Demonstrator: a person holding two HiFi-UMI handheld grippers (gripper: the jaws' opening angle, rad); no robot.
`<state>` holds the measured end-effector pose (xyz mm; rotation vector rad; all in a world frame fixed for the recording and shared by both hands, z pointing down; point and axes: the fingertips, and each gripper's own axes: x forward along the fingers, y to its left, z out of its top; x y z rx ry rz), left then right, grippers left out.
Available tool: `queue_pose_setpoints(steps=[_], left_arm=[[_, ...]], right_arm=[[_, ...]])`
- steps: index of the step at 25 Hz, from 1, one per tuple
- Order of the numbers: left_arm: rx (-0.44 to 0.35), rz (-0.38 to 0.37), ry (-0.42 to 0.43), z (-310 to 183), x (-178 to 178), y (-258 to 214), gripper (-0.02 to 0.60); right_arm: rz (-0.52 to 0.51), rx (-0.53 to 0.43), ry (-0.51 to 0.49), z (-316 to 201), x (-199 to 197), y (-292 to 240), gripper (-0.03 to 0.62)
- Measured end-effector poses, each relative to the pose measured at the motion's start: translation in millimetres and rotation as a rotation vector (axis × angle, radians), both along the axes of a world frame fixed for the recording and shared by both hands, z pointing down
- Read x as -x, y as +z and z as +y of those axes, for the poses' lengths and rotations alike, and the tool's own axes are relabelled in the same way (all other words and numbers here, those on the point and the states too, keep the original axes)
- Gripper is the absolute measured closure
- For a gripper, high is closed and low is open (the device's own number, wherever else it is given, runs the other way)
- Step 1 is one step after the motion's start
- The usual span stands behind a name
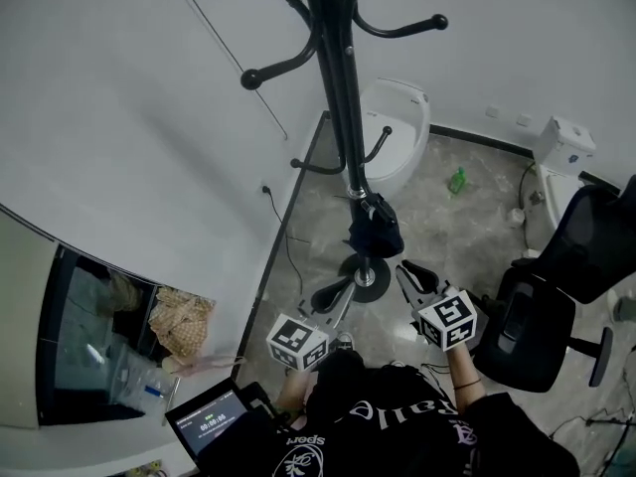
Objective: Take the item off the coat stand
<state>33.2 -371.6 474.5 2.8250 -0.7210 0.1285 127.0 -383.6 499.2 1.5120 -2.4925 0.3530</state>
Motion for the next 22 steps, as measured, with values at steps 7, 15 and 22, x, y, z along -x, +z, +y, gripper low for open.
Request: queue_pose_setpoints(steps=[7,15,22], left_arm=[[0.013,0.010,0.040,-31,14,3,0.575],[0.025,0.011,0.086,-49,20,9,0.575],[0.044,0.019,0.105,-54,22,16,0.575]], right_arm=[[0.158,0.031,-0.022,-59,0,16,0.387],[0.166,0.128,0.036,-90,2,74,0.384],[0.125,0.093,0.095,-89,1,73,0.496]])
